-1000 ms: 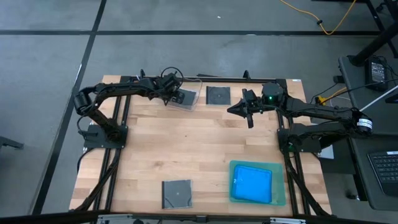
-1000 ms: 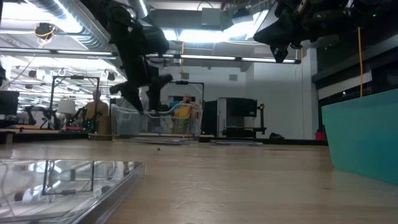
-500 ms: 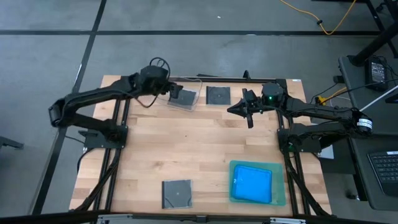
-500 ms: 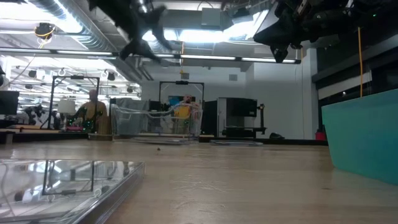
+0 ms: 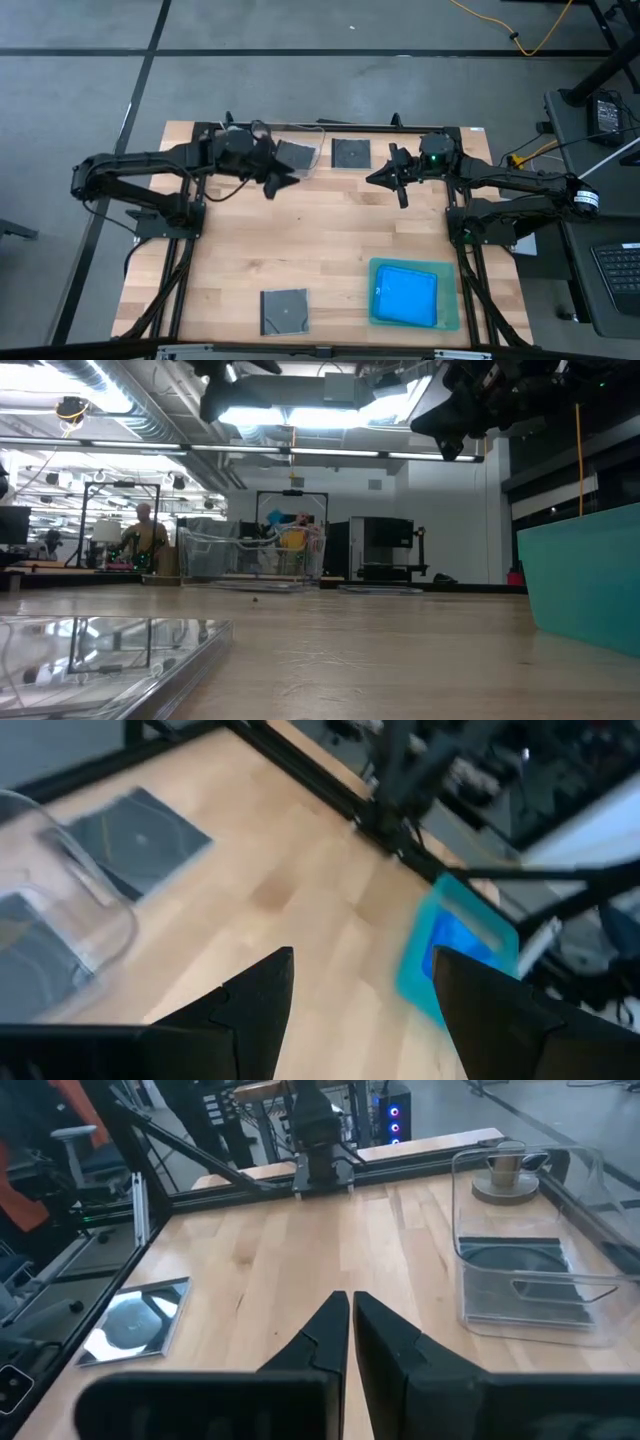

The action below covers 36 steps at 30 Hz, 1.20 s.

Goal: Pick & place jewel cases by type
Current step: Put the bottom black cd case into the transparent bin

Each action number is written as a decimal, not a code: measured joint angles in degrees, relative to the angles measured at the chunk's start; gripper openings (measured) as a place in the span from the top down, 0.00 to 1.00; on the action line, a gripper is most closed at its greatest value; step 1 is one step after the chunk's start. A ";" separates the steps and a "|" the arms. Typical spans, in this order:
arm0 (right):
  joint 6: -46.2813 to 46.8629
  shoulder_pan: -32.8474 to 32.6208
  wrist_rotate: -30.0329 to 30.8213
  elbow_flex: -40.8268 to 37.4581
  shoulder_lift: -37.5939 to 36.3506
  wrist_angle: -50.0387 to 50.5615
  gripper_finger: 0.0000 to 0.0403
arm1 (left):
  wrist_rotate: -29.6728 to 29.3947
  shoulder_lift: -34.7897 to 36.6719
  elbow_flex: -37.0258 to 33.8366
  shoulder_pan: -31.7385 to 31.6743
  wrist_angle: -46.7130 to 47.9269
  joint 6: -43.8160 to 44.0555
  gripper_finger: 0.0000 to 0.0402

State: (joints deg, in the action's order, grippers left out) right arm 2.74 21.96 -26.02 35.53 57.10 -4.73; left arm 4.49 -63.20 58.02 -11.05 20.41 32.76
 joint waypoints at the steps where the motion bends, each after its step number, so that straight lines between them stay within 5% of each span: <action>1: -0.05 0.00 -0.02 0.00 0.00 -0.02 0.94 | -0.32 -0.20 0.00 0.96 0.19 -0.32 0.43; 11: 0.62 -3.20 -4.22 0.00 0.00 -0.05 0.94 | -7.63 -3.32 0.00 12.23 0.33 0.12 0.43; 21: 1.27 -8.28 -4.18 0.00 0.00 -0.07 0.94 | -11.19 -9.49 0.00 25.96 0.45 13.83 0.46; 36: -1.75 -10.99 -4.06 0.00 0.01 -0.09 0.94 | -19.85 -24.88 0.00 45.50 -7.12 41.92 0.98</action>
State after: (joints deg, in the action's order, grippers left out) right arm 0.99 10.96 -30.08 35.53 57.11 -4.82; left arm -15.35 -88.08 58.02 34.45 13.29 74.68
